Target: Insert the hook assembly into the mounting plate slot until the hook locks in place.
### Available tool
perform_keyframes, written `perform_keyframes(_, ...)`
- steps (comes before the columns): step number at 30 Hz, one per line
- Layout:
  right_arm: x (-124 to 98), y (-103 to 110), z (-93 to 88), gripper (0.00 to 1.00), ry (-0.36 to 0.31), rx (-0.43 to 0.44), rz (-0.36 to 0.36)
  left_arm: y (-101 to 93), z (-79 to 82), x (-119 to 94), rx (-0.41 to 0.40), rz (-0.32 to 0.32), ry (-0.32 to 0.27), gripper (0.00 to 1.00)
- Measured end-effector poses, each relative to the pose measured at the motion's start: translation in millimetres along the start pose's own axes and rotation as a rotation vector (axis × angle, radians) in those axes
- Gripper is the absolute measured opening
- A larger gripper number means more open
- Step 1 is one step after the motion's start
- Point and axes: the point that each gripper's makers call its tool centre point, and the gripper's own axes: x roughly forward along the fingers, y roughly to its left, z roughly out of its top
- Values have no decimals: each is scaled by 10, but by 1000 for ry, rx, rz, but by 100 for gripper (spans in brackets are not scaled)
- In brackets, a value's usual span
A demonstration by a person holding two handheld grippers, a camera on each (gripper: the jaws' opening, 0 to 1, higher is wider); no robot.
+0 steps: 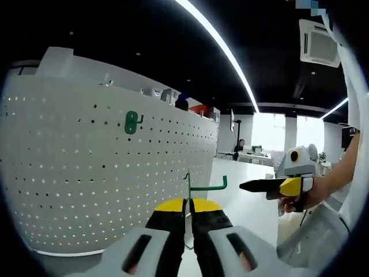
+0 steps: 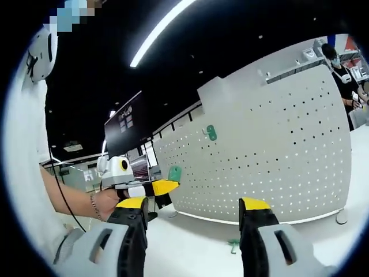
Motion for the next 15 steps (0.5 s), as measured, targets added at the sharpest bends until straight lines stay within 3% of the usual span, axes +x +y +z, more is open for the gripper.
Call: perform_keyframes(15,285,139,-15,59,-4,21,50,-33,-15,18,8,-5,8,2)
